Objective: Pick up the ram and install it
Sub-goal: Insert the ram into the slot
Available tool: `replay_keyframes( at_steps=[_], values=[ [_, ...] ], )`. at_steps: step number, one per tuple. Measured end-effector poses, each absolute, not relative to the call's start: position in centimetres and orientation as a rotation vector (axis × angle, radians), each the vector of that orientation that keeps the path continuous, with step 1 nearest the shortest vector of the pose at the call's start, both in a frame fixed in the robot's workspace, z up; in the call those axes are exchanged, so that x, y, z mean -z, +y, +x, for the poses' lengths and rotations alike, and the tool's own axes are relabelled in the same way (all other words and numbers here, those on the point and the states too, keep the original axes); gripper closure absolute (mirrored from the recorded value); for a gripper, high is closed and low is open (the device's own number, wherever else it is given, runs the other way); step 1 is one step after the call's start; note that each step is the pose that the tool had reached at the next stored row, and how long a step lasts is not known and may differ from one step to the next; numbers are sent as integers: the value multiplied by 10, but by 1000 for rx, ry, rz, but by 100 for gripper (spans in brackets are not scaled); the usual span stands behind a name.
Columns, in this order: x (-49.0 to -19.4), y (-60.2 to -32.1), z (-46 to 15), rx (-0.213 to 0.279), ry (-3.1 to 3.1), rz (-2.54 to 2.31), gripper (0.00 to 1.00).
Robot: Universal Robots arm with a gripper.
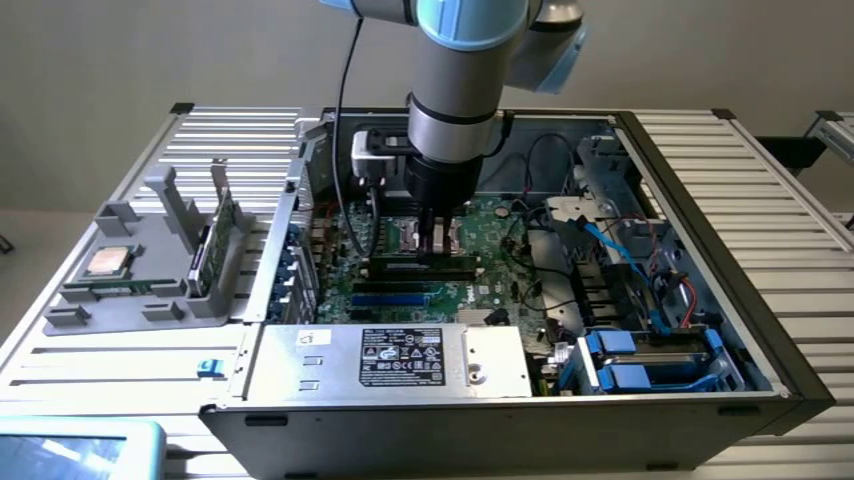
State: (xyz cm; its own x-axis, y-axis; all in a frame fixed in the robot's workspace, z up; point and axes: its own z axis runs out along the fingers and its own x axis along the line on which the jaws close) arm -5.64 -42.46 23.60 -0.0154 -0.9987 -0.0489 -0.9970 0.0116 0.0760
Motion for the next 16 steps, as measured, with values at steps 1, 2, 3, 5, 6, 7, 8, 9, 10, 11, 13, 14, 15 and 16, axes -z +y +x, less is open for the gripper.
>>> replay_keyframes(
  at_steps=[1, 2, 3, 5, 6, 7, 8, 9, 10, 11, 13, 14, 15, 16],
  values=[
    [-236, -425, -56, 138, -2221, 2191, 89],
    [-236, -425, -56, 138, -2221, 2191, 89],
    [-236, -425, -56, 138, -2222, 2191, 89],
    [-236, -425, -57, 138, -2222, 2190, 89],
    [-236, -424, -57, 138, -2223, 2189, 89],
    [-236, -424, -57, 138, -2223, 2189, 89],
    [-236, -424, -57, 138, -2224, 2188, 89],
    [-236, -424, -57, 138, -2224, 2188, 89],
    [-236, -424, -57, 138, -2225, 2187, 89],
    [-236, -424, -57, 138, -2226, 2186, 89],
    [-236, -424, -57, 138, -2227, 2185, 89],
    [-236, -424, -58, 138, -2227, 2185, 89],
    [-236, -424, -58, 138, -2227, 2185, 89],
    [-236, -425, -58, 138, -2227, 2185, 89]
  ],
)
